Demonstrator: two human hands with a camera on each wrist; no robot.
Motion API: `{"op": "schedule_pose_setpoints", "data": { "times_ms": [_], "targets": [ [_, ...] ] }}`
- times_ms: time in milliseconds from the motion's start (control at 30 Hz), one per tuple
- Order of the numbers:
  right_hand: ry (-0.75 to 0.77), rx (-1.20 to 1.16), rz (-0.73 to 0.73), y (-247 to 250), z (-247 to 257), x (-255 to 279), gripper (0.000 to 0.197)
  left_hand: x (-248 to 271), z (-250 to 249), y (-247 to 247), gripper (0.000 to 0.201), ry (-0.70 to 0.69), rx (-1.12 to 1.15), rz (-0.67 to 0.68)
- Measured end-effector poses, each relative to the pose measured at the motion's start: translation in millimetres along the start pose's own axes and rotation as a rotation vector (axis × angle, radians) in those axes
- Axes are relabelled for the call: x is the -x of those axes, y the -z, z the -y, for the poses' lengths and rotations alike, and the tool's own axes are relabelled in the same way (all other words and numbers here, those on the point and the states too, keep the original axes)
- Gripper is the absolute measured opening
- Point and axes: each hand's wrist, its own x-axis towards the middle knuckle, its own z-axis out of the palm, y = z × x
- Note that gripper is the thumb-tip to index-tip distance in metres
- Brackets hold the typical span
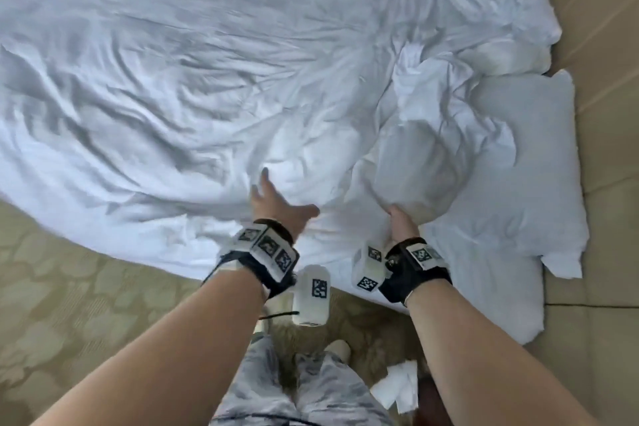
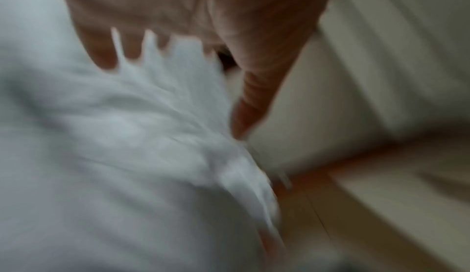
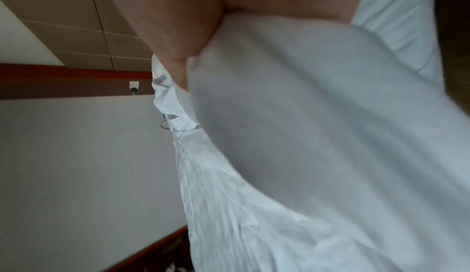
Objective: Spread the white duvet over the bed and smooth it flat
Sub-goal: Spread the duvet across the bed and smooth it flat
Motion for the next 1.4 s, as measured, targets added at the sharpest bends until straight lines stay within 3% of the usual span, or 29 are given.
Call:
{"op": "schedule_pose_setpoints", "data": {
  "times_ms": [33, 67, 100, 167, 233, 267, 367, 433, 500, 633, 767, 867, 933, 967, 1033, 1100, 1167, 1233, 1333, 1400],
  "targets": [
    [-0.002, -0.016, -0.002, 2.7, -5.6, 8.2, 0.013, 6.9, -13.3, -18.5, 0.1, -0.195, -0.13, 0.208],
    [0.015, -0.053, 0.007, 6.8, -9.4, 21.1, 0.023, 20.0, -29.9, -36.9, 0.094, -0.357, -0.229, 0.426],
    [0.041, -0.089, 0.003, 12.4, -11.2, 30.6, 0.027, 30.4, -38.9, -53.5, 0.093, -0.458, -0.366, 0.592],
    [0.066, -0.225, -0.022, 29.4, -10.2, 41.5, 0.019, 30.4, -37.2, -76.0, 0.106, -0.617, -0.656, 0.708],
    [0.104, -0.35, 0.001, 48.8, -9.7, 49.9, 0.018, 18.3, -29.8, -88.3, 0.111, -0.639, -0.822, 0.694],
    [0.116, -0.375, 0.021, 56.4, -9.0, 54.4, 0.018, 17.7, -32.2, -91.4, 0.104, -0.652, -0.862, 0.693],
    [0.125, -0.341, 0.065, 72.0, -6.0, 59.7, 0.015, 22.2, -51.6, -99.9, 0.05, -0.796, -1.047, 0.608],
    [0.089, -0.343, 0.068, 85.3, 0.2, 55.1, 0.013, 23.6, -62.8, -99.1, 0.033, -0.833, -1.095, 0.582],
    [0.035, -0.429, 0.059, 104.1, 4.9, 34.7, 0.035, 18.5, -71.7, -95.6, 0.027, -0.817, -1.095, 0.586],
    [-0.091, -0.542, -0.025, 142.1, 16.6, -18.5, 0.048, 13.9, -76.8, -84.8, 0.031, -0.758, -1.015, 0.602],
    [-0.119, -0.566, 0.086, 166.1, 27.9, -60.8, 0.062, 25.4, -67.3, -82.6, 0.036, -0.639, -0.955, 0.55],
    [-0.12, -0.573, 0.174, 170.7, 56.9, -70.8, 0.05, 38.3, -66.6, -98.3, 0.033, -0.553, -1.013, 0.528],
    [-0.075, -0.521, 0.142, 175.7, 80.4, -77.4, 0.034, 45.2, -74.1, -113.6, 0.02, -0.46, -1.132, 0.512],
    [-0.047, -0.482, 0.131, 182.0, 92.1, -80.7, 0.031, 48.0, -78.7, -122.6, 0.023, -0.406, -1.163, 0.511],
    [0.024, -0.398, 0.103, 199.1, 111.1, -84.5, 0.027, 50.8, -87.8, -147.8, 0.071, -0.342, -1.069, 0.513],
    [0.061, -0.317, 0.093, 213.0, 123.5, -74.9, 0.006, 58.0, -109.9, -181.8, 0.112, -0.469, -0.844, 0.446],
    [0.079, -0.309, 0.198, 227.9, 120.5, -59.6, 0.019, 71.8, -138.9, -224.9, 0.123, -0.586, -0.746, 0.381],
    [0.187, -0.345, 0.293, 243.6, 112.0, -43.1, 0.015, 82.3, -164.9, -263.3, 0.103, -0.593, -0.715, 0.327],
    [0.307, -0.4, 0.43, 285.3, 110.3, -34.6, 0.014, 84.7, -189.1, -290.8, 0.037, -0.676, -0.934, 0.308],
    [0.25, -0.396, 0.421, 319.3, 111.5, -43.5, 0.021, 81.7, -198.2, -292.4, 0.029, -0.74, -1.13, 0.389]
  ]
}}
